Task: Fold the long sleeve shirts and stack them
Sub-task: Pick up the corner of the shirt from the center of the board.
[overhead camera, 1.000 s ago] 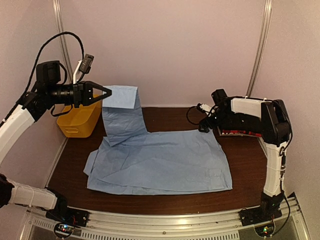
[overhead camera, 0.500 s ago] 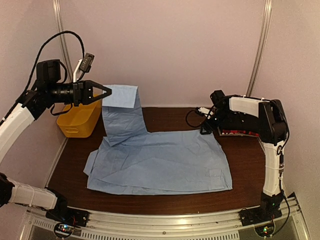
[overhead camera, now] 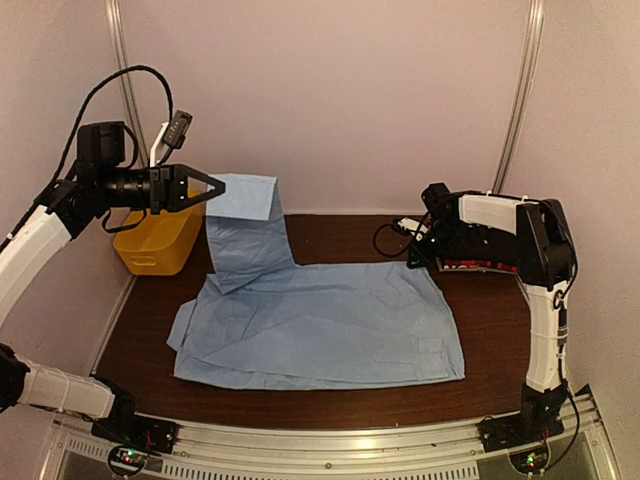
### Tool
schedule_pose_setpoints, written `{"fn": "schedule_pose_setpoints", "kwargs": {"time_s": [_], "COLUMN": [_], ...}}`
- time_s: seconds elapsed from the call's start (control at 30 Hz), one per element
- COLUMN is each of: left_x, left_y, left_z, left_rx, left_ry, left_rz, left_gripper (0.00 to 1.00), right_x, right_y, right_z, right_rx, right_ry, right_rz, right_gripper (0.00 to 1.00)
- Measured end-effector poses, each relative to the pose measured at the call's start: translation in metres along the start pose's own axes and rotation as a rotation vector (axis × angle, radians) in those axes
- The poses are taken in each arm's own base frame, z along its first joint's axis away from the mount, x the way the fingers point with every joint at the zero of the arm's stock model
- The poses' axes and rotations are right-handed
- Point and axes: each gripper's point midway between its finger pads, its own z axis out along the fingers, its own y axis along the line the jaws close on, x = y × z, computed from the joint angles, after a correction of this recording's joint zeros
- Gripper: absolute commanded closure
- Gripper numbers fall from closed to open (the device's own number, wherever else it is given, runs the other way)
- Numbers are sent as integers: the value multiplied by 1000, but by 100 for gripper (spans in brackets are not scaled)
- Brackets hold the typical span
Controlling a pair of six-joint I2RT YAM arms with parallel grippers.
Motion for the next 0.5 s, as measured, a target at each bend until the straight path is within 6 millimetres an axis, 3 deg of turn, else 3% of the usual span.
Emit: {"fn": "schedule_pose_setpoints", "kwargs": {"time_s": [0.27, 0.5], "left_x": [7, 13], "left_y": [10, 16], "left_z": [2, 1], "left_rx": [-32, -72], "left_ry": [21, 39], "left_rz": [-21, -32], "left_gripper": [100, 100], "right_x": [0, 8], "right_y": [0, 7], "right_z": [-1, -19], "right_rx": [1, 21], "right_ry": [2, -21], "right_rz": [21, 55], "right_gripper": [99, 100]}}
